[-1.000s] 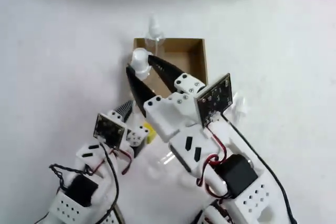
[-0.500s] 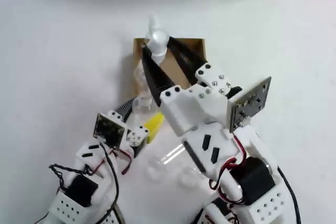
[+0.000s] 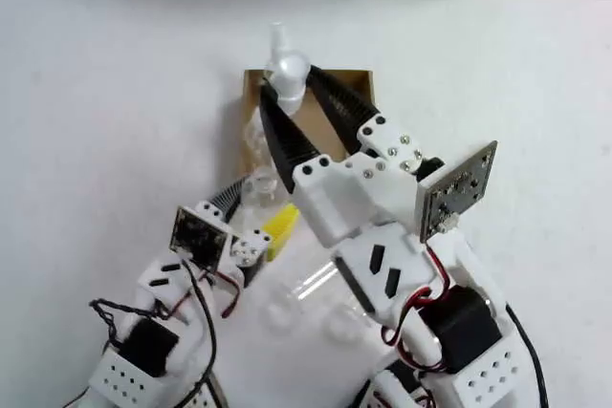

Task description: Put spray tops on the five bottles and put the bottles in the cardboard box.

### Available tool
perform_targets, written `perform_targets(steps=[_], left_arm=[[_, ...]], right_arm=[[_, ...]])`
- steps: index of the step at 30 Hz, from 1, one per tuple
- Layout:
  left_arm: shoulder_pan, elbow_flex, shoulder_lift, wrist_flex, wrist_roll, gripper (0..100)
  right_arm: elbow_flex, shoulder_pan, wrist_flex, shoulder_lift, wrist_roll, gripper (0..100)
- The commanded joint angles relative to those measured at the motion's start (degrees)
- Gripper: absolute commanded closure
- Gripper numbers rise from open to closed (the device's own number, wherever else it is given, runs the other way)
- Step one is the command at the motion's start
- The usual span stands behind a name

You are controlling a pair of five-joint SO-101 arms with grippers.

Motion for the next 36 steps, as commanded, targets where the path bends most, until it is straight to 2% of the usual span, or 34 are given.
perform_targets(steps=[1, 16, 21, 36], left_arm=[[0.2, -0.2, -0.5, 0.0, -0.4, 94], [0.2, -0.2, -0.3, 0.8, -0.4, 94], [0.2, -0.2, -0.3, 0.9, -0.4, 94], [0.2, -0.2, -0.4, 1.2, -0.4, 94]], right_arm=[[-1.1, -0.4, -1.4, 0.0, -0.6, 98.1], [-0.5, -1.8, -0.8, -0.3, -0.6, 98.2], [-0.4, -4.6, 2.2, 0.1, -0.6, 98.2], [9.0, -4.5, 1.0, -0.3, -0.5, 98.1]])
